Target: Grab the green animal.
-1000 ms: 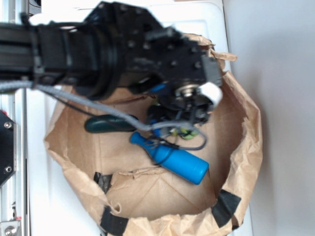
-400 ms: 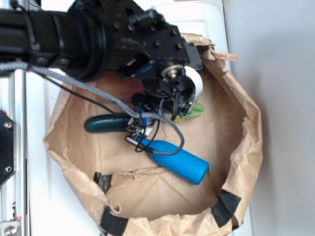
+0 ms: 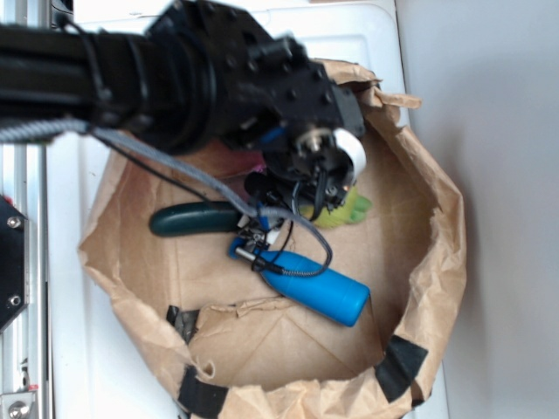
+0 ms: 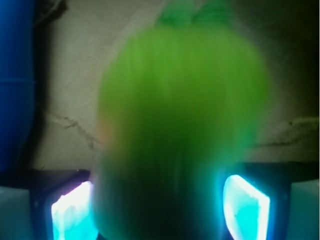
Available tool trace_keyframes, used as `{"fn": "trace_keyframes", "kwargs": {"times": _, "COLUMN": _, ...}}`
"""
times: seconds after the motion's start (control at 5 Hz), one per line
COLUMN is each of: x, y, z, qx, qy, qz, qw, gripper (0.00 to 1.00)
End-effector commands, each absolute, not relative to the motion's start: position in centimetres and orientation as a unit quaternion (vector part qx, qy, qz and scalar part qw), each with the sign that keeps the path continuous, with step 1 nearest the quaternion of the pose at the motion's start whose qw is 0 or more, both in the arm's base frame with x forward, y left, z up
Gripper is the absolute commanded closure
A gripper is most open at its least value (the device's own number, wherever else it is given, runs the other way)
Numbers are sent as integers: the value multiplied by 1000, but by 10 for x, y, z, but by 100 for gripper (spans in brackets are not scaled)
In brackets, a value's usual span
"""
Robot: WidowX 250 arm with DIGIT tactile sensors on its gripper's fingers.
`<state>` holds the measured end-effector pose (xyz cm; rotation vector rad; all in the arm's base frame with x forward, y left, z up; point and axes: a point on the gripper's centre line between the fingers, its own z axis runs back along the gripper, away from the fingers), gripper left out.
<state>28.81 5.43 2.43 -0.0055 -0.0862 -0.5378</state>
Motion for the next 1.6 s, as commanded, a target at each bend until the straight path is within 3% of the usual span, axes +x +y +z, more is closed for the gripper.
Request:
{"fn": "trace_keyframes", "kwargs": {"times": 0.0, "x": 301, "y": 48, "z": 45, "qx": -7, "qy": -60, "qz": -255, "qw": 965, "gripper": 100}}
{"fn": "trace_keyframes", "kwargs": {"times": 0.2, "x": 300, "y": 49, "z": 58, "qx": -23, "qy": -53, "qz": -248, "qw": 967, "gripper": 100}}
{"fn": "trace_keyframes", "kwargs": {"times": 0.6, "x": 257, "y": 50, "z": 92, "qx": -43, "qy": -76, "qz": -283, "qw": 955, "gripper": 100}}
{"fn": "trace_keyframes", "kwargs": {"times": 0.8, "x": 228, "y": 47, "z": 124, "qx": -16, "qy": -89, "qz": -266, "qw": 960, "gripper": 100}}
{"fn": "trace_keyframes", "kwargs": {"times": 1.0, "x": 225, "y": 43, "z": 142, "qx": -8, "qy": -96, "qz": -217, "qw": 971, "gripper": 100}}
{"fn": "trace_keyframes", "kwargs": {"times": 1.2, "x": 229, "y": 35, "z": 158, "qx": -12, "qy": -69, "qz": -118, "qw": 990, "gripper": 100}}
{"fn": "trace_keyframes", "kwargs": {"times": 1.4, "x": 231, "y": 30, "z": 151, "qx": 0, "qy": -65, "qz": -125, "qw": 990, "gripper": 100}}
